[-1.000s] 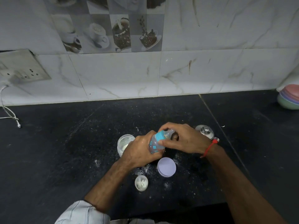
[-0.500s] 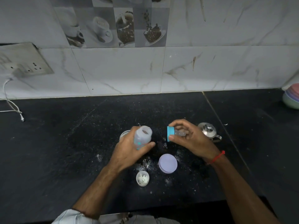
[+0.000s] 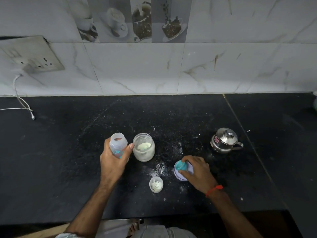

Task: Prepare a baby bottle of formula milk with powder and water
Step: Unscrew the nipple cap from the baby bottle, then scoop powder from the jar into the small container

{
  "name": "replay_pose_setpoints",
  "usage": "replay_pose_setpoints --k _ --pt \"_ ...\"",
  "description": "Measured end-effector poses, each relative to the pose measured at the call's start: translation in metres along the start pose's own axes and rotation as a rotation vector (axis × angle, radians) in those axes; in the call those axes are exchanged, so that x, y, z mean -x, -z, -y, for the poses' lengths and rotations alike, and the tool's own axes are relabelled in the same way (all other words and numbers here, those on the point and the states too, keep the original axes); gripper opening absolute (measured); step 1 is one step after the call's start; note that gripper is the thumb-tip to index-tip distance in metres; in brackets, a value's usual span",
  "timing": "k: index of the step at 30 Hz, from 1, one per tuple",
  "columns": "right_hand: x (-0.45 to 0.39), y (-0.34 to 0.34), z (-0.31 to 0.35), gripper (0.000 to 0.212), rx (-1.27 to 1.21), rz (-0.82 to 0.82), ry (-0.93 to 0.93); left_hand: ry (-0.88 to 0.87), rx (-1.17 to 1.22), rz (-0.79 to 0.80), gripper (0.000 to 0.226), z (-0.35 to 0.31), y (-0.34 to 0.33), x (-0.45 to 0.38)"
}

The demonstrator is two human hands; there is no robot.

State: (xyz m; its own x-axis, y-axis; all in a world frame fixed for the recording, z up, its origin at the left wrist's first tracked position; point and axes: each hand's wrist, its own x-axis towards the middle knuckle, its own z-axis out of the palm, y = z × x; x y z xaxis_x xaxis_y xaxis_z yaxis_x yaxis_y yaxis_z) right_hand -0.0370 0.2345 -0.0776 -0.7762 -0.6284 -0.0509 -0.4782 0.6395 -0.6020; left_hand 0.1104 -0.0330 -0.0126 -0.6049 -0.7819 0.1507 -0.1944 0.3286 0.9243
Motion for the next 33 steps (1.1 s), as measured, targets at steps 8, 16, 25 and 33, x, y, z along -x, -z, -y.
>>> replay_pose_setpoints --k 8,16,25,33 --pt "-0.028 0.016 0.014 0.052 -0.204 -0.154 0.064 0.018 -0.011 0.031 0.053 0.007 0.001 0.005" --pt "-0.063 0.005 0.001 0.059 0.005 0.031 0.078 0.037 -0.002 0.065 0.058 0.014 0.002 0.006" --pt "-0.055 -0.004 0.007 0.056 0.061 -0.118 0.144 0.027 -0.007 0.137 0.046 0.028 0.008 0.005" --pt "-0.061 0.002 0.083 0.024 -0.162 -0.236 0.271 0.043 -0.041 0.040 0.052 0.047 0.008 0.009"
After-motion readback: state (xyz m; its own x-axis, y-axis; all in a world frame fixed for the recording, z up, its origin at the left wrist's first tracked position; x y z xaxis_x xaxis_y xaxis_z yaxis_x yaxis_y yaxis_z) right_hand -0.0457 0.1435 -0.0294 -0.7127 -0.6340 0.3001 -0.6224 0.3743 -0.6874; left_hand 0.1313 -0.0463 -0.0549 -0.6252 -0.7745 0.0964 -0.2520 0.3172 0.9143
